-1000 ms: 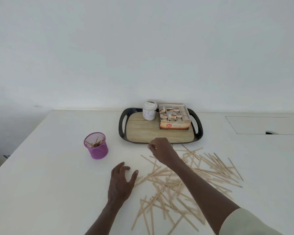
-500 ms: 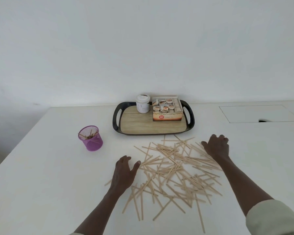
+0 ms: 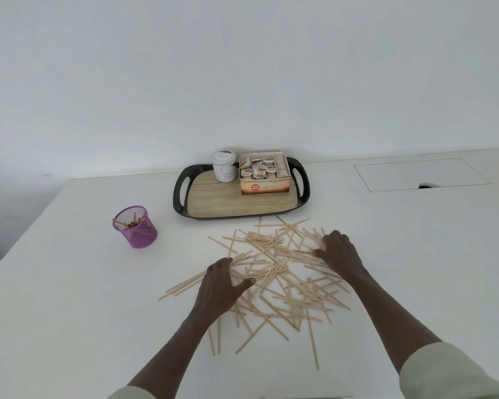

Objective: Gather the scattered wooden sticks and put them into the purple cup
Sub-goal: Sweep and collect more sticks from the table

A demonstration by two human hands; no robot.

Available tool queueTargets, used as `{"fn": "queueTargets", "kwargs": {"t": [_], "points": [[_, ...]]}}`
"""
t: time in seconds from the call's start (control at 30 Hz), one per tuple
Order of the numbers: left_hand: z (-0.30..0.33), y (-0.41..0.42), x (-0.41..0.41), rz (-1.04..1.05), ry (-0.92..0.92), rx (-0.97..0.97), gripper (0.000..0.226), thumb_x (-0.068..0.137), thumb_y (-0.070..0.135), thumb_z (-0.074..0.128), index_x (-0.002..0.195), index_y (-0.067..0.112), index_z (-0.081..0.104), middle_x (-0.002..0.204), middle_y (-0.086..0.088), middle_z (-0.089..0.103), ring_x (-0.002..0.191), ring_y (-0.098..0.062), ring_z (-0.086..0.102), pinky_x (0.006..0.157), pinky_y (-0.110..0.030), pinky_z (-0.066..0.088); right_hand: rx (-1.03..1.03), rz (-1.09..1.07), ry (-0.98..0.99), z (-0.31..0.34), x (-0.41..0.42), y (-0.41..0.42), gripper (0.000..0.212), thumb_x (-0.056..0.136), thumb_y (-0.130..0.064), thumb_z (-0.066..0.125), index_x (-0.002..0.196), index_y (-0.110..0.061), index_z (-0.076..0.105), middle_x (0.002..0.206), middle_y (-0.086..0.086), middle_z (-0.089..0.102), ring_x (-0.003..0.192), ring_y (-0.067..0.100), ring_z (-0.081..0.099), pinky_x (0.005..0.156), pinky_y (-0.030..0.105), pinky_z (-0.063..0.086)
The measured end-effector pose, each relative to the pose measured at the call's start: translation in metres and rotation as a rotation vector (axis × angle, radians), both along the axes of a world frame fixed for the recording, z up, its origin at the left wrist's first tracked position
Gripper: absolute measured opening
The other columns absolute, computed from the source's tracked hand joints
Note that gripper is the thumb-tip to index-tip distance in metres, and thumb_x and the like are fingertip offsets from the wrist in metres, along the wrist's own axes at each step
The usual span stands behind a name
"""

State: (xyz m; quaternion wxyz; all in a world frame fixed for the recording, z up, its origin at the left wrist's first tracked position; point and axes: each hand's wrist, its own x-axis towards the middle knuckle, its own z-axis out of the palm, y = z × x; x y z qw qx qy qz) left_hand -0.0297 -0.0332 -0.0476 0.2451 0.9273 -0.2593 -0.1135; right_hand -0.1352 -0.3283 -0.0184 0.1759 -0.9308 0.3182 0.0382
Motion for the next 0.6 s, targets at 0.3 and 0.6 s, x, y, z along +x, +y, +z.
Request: {"fn": "queueTargets", "kwargs": {"t": [0.3, 0.6], "points": [[0.007, -0.033, -0.019, 0.020, -0.048, -0.016, 0.065, 0.087, 0.044, 0.071, 0.140, 0.014, 0.049, 0.141, -0.004, 0.052, 0.131, -0.023, 0.043, 0.103, -0.037, 0.043, 0.041, 0.076, -0.089, -0.005, -0.005, 0.007, 0.018, 0.085, -0.007, 0.065, 0.071, -0.012, 0.056, 0.086, 0.004, 0.056, 0.092, 0.026, 0.056, 0.075, 0.033, 0.042], [0.017, -0.048, -0.014, 0.092, -0.093, -0.076, 0.018, 0.090, 0.006, 0.057, 0.099, 0.010, 0.071, 0.094, -0.006, 0.071, 0.089, -0.026, 0.064, 0.078, -0.042, 0.053, 0.100, 0.152, -0.097, -0.003, -0.002, 0.008, 0.020, 0.084, -0.022, 0.071, 0.080, -0.005, 0.062, 0.092, 0.009, 0.058, 0.091, 0.025, 0.055, 0.073, 0.030, 0.040]]}}
